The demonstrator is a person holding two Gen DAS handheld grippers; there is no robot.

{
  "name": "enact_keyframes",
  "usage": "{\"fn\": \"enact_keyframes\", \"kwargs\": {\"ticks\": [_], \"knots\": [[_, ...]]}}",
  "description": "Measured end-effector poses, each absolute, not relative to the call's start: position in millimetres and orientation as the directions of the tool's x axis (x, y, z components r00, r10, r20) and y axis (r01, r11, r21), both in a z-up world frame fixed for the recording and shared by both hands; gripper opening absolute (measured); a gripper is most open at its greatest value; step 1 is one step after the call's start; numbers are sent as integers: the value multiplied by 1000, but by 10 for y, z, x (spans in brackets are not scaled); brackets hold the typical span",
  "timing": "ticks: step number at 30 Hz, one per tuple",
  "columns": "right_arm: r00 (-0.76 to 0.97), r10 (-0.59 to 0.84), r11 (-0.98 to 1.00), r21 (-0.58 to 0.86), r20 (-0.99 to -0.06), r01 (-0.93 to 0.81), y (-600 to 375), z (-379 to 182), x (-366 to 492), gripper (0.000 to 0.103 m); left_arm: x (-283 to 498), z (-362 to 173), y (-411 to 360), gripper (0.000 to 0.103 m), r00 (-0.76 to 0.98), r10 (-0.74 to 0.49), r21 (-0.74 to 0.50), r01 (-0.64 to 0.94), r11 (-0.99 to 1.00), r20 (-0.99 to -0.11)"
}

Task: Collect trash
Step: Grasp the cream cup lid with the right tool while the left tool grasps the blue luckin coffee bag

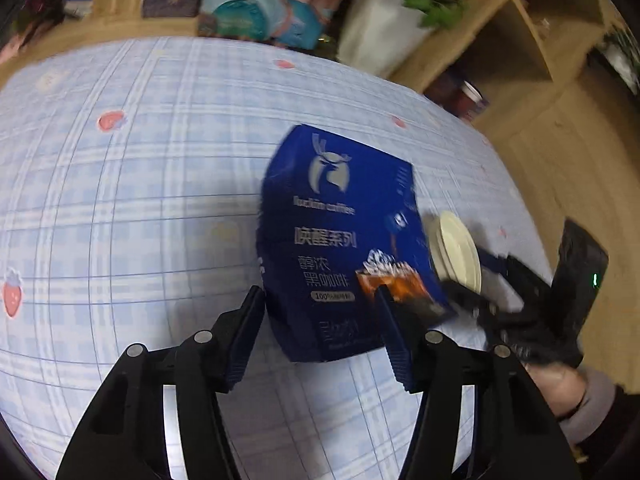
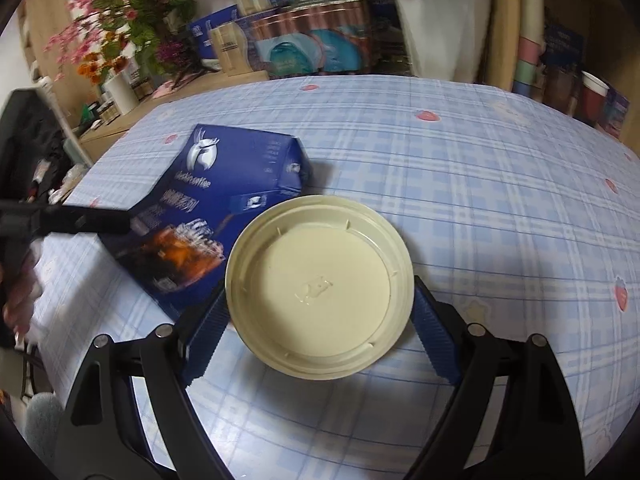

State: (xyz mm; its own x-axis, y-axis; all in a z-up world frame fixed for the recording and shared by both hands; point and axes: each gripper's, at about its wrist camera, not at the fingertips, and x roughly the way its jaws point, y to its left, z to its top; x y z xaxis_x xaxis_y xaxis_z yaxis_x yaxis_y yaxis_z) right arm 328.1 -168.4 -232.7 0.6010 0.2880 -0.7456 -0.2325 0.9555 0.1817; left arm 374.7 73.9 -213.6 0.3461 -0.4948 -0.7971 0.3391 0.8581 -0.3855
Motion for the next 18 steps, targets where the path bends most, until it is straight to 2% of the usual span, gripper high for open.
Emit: {"fn": "enact_keyframes", "kwargs": {"ticks": [3,9,18], "knots": [[616,288,957,203,-733,-205,-1754,-2320,3271,85,3765,-2146,732,55,363,-470,-353,344,870,-805],[646,287,957,240,-708,-163,-1883,-2192,3331,85,3940,-2150,860,55,399,-454,-363,284,887,-797],[648,248,959,88,-721,-269,-1555,-2210,3391,85,3999,-2191,820,55,395,-452,-359,288,888,-800]]}}
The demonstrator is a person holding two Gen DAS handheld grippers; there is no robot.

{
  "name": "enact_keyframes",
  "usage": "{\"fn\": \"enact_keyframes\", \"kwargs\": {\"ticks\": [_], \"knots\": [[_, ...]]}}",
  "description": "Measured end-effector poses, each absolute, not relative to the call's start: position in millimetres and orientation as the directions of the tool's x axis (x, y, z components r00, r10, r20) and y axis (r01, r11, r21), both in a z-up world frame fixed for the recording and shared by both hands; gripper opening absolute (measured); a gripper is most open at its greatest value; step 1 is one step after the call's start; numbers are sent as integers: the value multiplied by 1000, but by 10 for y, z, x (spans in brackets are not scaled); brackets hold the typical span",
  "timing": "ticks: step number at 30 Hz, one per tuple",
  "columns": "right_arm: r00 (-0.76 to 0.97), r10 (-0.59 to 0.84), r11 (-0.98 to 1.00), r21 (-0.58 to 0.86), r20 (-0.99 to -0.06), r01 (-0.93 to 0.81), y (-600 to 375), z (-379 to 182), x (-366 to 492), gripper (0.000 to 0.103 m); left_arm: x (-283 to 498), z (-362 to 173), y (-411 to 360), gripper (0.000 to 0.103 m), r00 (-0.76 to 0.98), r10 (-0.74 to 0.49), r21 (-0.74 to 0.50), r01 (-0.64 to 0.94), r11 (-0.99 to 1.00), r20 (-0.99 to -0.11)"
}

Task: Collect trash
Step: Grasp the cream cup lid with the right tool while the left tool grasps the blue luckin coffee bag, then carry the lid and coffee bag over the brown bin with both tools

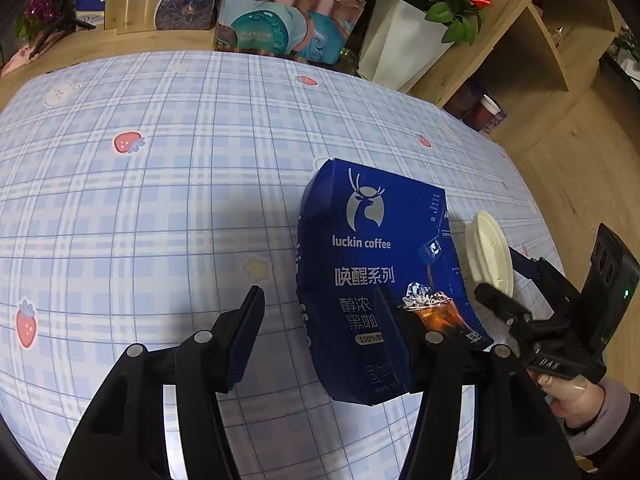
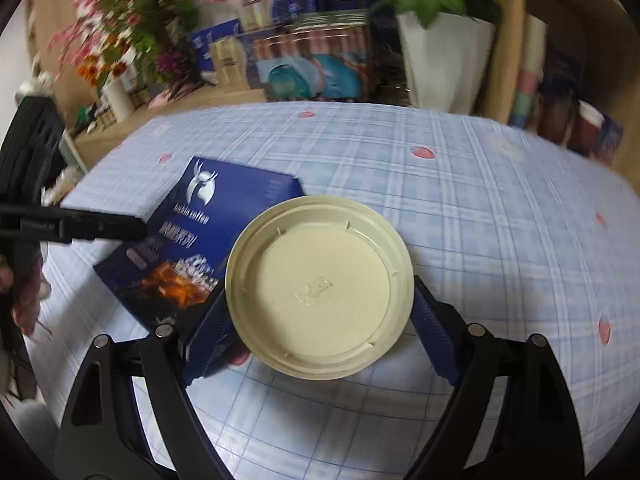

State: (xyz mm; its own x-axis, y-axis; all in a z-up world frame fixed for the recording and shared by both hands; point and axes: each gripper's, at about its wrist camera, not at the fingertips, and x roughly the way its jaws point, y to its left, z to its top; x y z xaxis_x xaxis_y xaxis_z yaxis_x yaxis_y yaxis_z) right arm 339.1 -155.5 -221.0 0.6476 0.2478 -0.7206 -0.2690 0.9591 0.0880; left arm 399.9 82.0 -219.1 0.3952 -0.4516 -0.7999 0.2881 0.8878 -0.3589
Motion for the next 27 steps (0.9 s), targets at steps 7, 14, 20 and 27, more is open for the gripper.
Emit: {"fn": "enact_keyframes", "kwargs": {"ticks": [7,14,20,27], "knots": [[610,234,962,92,-757,-255,-1551,-2295,3456,85,4045,-2257,827,55,382,-484,-401,278,873,-787],[599,239,964,110,-765,-243,-1589,-2339,3469,85,4186,-2301,822,55,348,-589,-537,242,808,-730],[598,235,965,111,-766,-237,-1595,-2336,3468,84,4108,-2250,655,27,335,-625,-569,259,780,-705],[588,240,964,116,-773,-241,-1618,-2251,3409,84,3815,-1822,646,17,439,-556,-515,223,828,-706]]}}
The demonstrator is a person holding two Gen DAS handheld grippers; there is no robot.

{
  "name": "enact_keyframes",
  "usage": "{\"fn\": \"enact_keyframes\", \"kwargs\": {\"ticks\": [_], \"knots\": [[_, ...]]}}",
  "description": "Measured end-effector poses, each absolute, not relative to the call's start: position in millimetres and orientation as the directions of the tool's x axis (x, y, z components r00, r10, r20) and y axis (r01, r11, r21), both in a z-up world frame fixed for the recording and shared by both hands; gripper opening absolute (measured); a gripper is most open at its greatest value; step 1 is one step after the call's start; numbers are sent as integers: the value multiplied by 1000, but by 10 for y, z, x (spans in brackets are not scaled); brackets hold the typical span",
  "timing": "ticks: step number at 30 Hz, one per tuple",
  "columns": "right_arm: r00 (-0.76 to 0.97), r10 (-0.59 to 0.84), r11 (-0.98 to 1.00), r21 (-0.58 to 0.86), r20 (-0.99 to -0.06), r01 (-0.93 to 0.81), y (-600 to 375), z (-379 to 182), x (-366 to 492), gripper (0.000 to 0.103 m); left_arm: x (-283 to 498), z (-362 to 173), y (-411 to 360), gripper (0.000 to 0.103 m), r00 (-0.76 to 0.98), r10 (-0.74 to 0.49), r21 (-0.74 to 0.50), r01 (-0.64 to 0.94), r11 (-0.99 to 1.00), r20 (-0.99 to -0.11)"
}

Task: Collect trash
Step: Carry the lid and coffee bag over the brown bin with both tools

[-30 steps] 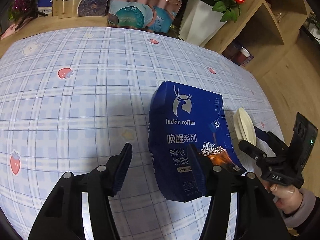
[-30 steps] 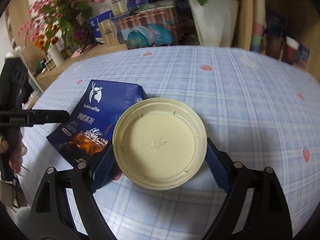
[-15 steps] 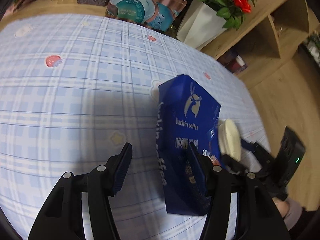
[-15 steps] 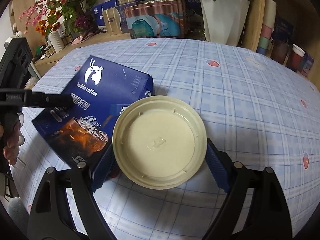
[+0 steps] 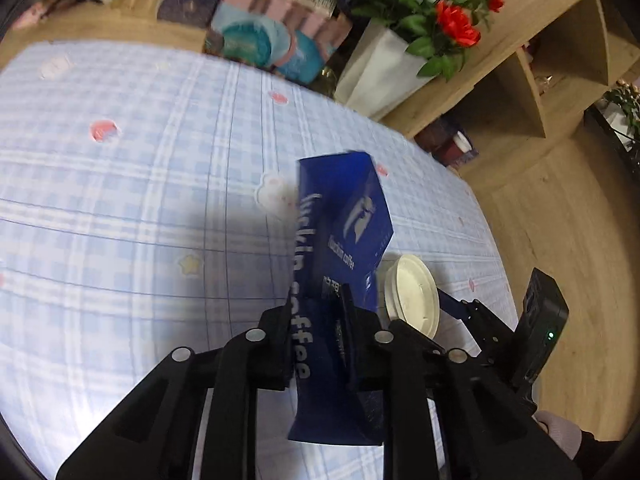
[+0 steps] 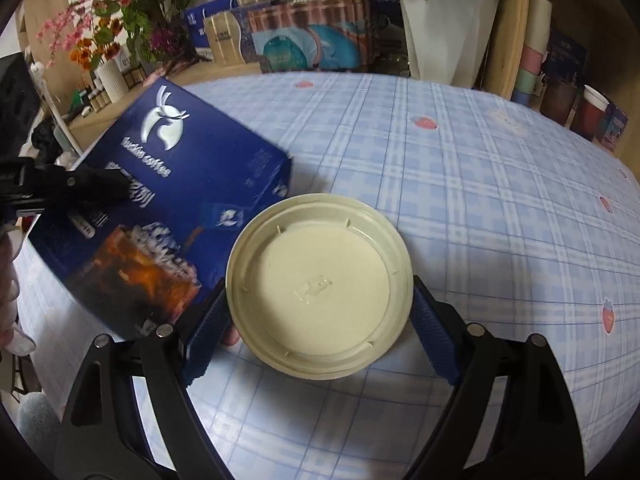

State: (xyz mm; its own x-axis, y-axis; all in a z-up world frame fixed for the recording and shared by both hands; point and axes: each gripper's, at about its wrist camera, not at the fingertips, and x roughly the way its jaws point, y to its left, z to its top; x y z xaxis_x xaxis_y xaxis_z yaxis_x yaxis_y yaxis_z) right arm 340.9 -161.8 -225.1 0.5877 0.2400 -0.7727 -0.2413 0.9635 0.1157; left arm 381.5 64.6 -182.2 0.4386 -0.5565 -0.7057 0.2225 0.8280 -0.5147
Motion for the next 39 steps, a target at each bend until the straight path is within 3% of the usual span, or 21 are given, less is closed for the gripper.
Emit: {"fn": "enact_keyframes", "kwargs": {"ticks": [8,18,39], "knots": [[640,242,964,109,-729,-241,-1795,-1796,3073,84,3269,-1218,617,16,577,-463,-392,253,884,-673],[696,257,966,150,-670,-211,-2067,-1435,2176,84,2556,-871,668,16,642,-403,-331,237,913,-652],[706,232,972,129,-670,-196,-2329,-1577,767,84,1139,-614,462,16,682,-447,-305,328,894,-578]]}}
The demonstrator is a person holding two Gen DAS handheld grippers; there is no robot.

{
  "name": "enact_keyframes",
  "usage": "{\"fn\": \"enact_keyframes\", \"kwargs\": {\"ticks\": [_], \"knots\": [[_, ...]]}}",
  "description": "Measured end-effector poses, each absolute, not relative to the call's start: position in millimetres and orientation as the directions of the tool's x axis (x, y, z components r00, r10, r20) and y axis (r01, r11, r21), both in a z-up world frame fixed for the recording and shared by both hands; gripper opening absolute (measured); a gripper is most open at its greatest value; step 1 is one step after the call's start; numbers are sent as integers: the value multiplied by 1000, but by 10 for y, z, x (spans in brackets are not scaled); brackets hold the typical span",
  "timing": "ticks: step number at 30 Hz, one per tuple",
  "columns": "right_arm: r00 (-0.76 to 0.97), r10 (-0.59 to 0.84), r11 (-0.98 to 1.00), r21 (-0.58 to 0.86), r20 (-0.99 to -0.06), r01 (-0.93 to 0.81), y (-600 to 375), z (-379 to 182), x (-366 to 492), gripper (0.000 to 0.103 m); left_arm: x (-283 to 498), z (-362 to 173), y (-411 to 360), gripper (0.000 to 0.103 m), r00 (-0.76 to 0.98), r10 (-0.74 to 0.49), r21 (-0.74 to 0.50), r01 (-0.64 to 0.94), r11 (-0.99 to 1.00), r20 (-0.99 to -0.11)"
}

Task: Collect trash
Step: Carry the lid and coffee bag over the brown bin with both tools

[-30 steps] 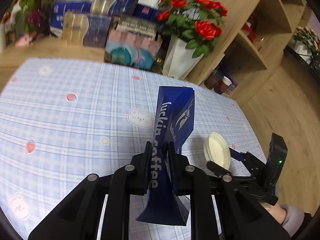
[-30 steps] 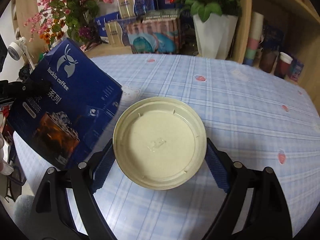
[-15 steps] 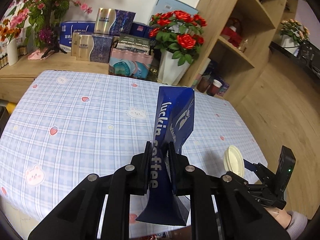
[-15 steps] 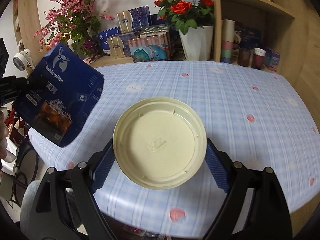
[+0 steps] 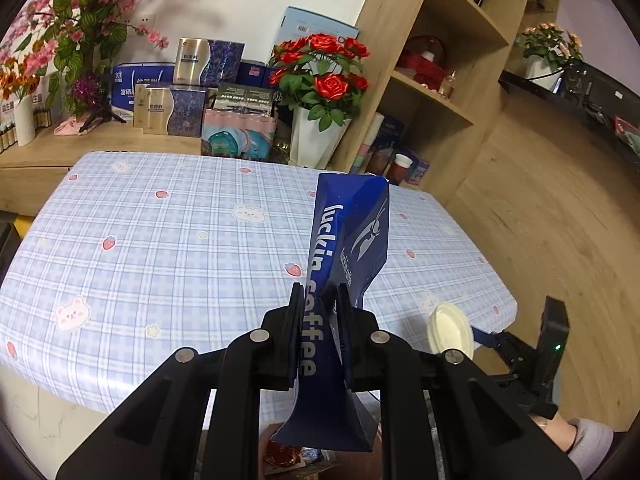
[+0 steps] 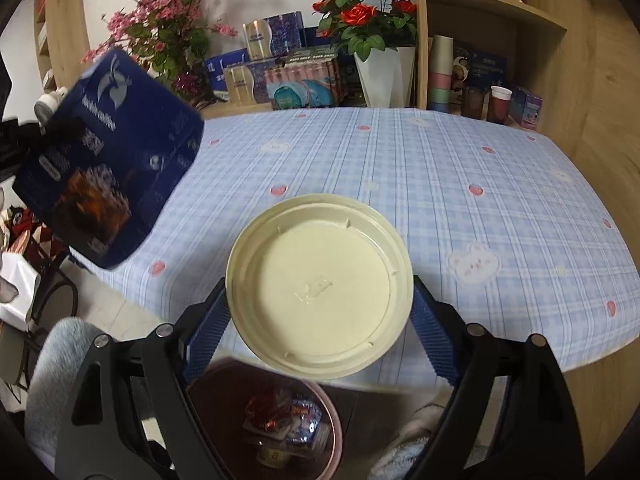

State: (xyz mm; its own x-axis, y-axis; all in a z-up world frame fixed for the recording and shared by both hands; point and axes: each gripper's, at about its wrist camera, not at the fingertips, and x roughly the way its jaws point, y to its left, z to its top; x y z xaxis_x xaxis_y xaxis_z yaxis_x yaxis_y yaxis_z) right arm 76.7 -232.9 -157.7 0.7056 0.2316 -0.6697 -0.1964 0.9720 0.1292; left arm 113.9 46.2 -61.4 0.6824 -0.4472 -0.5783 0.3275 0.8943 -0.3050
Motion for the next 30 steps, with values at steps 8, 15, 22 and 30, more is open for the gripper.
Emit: {"fn": "enact_keyframes", "kwargs": {"ticks": [8,15,22,30], "knots": [[696,242,969,137,-676,-204,-2337,-1653,505,84,758,-655,470,16,693,-458,-321,329,888,-557],[686,256,965,139,-681,-222,-2270,-1687,387,85,543,-752,499,16,692,-455,-328,319,889,-560],[672,265,959,116,-692,-259,-2182,-1737,259,85,432,-791,583,16,701,-444,-341,294,893,-558],[601,307,938,129,-738,-321,-2023,-1923,192,85,350,-832,676,16,708,-432,-344,277,897,-559]]}}
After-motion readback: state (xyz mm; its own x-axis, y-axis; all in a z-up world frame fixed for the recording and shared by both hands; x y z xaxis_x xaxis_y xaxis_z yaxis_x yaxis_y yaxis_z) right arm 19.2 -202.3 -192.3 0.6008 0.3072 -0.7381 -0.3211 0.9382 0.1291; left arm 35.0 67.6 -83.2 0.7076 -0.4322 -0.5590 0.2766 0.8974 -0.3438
